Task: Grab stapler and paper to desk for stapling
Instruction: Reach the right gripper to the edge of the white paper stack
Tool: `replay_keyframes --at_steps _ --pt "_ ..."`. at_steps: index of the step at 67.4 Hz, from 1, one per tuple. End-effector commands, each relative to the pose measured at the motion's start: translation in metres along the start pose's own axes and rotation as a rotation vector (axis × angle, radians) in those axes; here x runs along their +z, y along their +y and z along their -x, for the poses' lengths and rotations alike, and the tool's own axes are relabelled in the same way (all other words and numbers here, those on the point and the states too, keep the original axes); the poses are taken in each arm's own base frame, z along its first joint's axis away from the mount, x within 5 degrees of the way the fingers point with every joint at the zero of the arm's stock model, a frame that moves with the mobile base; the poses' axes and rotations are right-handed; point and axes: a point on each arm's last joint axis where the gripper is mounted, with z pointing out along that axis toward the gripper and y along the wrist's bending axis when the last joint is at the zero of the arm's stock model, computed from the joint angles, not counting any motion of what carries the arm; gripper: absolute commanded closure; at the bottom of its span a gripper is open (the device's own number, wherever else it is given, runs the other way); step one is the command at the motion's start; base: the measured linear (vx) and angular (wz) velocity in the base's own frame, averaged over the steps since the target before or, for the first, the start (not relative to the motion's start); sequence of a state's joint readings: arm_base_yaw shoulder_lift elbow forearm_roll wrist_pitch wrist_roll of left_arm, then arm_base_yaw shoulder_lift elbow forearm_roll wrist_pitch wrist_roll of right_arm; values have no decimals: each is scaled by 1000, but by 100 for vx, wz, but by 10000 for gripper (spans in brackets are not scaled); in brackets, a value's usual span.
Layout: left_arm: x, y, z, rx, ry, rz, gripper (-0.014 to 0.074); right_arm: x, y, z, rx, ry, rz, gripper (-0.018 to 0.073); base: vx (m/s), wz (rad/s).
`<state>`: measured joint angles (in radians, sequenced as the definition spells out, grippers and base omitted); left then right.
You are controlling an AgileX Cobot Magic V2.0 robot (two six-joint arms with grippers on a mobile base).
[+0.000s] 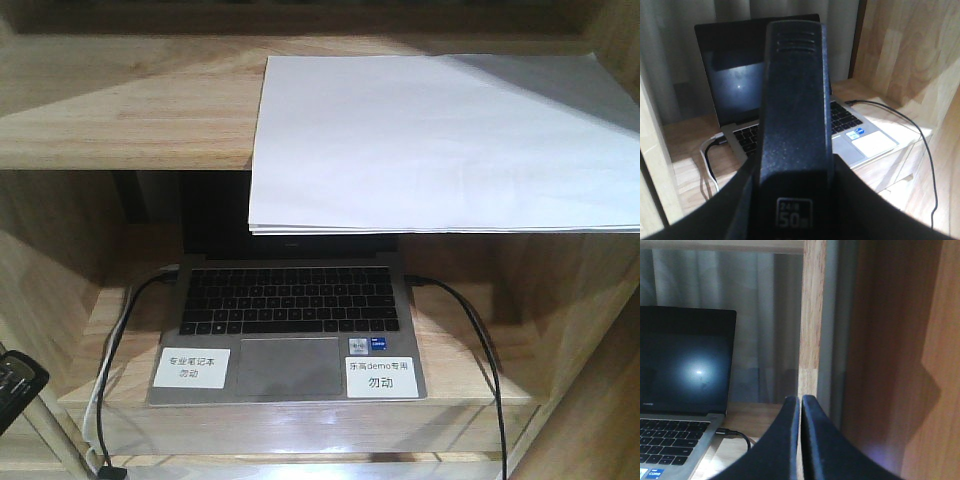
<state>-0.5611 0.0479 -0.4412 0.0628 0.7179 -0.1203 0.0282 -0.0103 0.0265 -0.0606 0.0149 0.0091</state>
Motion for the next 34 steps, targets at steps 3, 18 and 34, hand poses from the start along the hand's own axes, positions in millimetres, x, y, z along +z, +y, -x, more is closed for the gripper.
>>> replay_keyframes --at_steps 3,18,34 --pt "-4 -2 20 -2 -139 -23 603 -1 0 6 -11 -77 -8 569 0 0" --pt "-4 -2 20 -2 -139 -23 603 -1 0 6 -11 -77 -8 569 0 0" --pt "-4 -2 20 -2 -139 -23 603 -1 0 6 -11 -77 -8 569 0 0"
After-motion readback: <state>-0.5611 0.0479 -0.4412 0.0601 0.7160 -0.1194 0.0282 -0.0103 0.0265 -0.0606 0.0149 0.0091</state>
